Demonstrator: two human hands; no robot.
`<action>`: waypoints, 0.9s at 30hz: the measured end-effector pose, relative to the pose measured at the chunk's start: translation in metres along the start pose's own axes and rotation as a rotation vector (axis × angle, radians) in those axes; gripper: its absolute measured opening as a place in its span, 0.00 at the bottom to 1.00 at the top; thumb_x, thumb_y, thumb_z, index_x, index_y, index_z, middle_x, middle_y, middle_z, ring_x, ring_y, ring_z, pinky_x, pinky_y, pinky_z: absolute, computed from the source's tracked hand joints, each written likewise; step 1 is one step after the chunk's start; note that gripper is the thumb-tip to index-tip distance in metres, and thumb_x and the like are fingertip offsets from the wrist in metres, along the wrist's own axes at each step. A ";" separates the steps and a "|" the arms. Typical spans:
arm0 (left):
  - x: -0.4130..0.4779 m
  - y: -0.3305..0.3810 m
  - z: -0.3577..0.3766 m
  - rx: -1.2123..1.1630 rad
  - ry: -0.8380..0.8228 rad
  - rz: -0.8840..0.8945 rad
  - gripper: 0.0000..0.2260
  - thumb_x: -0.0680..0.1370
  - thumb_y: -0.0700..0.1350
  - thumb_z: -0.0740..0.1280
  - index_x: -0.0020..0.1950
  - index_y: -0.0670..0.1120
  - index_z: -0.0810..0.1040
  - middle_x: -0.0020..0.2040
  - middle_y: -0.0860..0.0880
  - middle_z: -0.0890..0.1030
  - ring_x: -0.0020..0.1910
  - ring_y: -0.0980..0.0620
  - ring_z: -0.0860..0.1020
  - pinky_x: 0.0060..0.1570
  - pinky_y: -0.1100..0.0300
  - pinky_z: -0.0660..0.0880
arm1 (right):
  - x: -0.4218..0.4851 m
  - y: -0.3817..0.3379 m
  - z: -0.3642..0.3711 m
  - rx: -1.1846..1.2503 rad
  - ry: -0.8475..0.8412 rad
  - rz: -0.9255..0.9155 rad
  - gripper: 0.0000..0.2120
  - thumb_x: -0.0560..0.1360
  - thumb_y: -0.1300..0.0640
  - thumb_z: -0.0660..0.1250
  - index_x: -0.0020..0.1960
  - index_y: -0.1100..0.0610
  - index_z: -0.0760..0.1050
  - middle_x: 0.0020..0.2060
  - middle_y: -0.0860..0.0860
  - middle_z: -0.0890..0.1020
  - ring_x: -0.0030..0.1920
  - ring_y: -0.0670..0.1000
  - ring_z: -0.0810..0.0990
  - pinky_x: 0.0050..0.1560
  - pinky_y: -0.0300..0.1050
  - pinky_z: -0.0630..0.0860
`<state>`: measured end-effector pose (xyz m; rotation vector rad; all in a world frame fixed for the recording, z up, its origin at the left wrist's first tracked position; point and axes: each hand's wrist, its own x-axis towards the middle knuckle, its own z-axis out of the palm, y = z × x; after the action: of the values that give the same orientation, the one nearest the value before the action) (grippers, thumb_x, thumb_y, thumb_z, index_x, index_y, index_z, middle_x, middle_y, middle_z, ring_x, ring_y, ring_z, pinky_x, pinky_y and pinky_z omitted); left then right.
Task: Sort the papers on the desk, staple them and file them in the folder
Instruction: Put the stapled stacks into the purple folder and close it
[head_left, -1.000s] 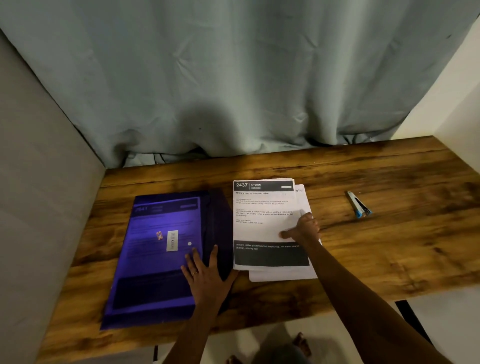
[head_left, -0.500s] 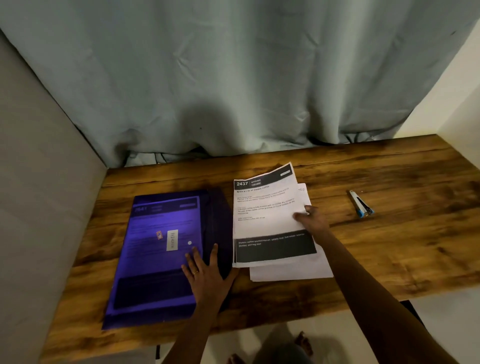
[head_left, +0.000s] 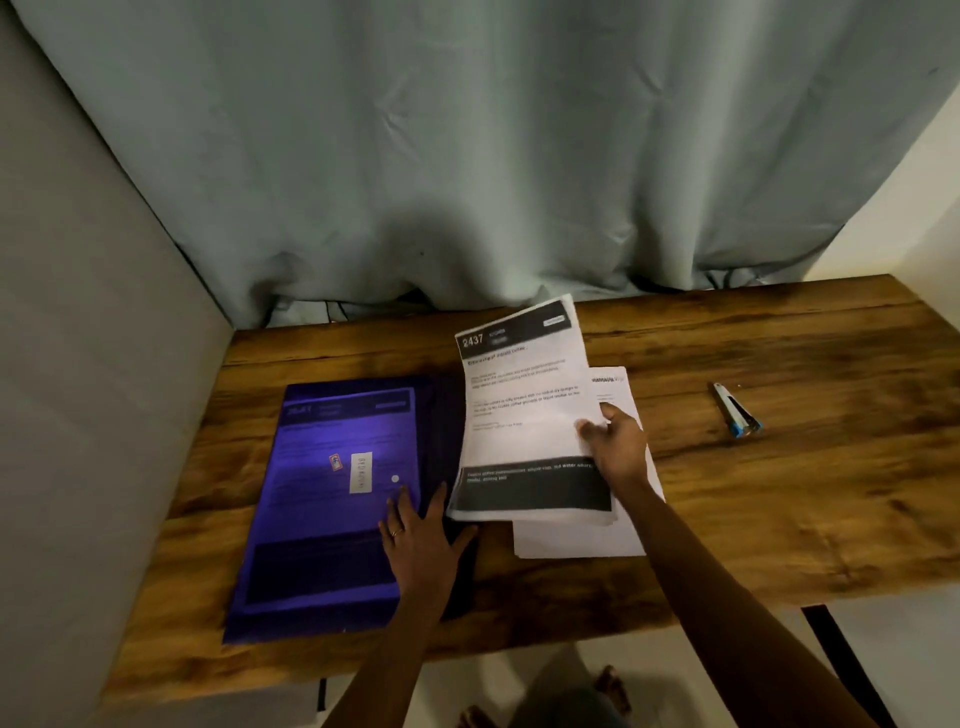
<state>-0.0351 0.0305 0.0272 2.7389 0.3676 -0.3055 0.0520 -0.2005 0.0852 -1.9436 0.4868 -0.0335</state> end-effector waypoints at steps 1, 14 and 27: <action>0.001 -0.001 -0.002 -0.044 0.006 -0.005 0.31 0.77 0.60 0.63 0.77 0.56 0.55 0.77 0.41 0.51 0.76 0.39 0.49 0.72 0.42 0.53 | -0.005 0.001 0.004 -0.062 0.024 -0.023 0.19 0.77 0.57 0.66 0.66 0.63 0.73 0.61 0.57 0.78 0.59 0.59 0.78 0.62 0.53 0.74; 0.005 -0.022 -0.022 -0.533 0.150 -0.081 0.25 0.77 0.37 0.66 0.72 0.43 0.61 0.55 0.37 0.77 0.52 0.39 0.79 0.53 0.45 0.78 | -0.032 0.011 0.024 -0.039 0.147 0.002 0.19 0.77 0.57 0.66 0.65 0.63 0.72 0.63 0.58 0.76 0.61 0.60 0.76 0.61 0.53 0.73; 0.004 -0.028 -0.028 -0.577 0.191 -0.127 0.19 0.80 0.38 0.60 0.71 0.44 0.65 0.44 0.41 0.77 0.40 0.47 0.78 0.44 0.54 0.79 | -0.035 0.017 0.029 0.221 0.165 0.227 0.18 0.77 0.58 0.66 0.65 0.59 0.72 0.64 0.55 0.76 0.62 0.58 0.75 0.61 0.53 0.73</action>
<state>-0.0352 0.0676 0.0430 2.1832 0.5791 0.0347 0.0215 -0.1683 0.0644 -1.6677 0.7783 -0.0987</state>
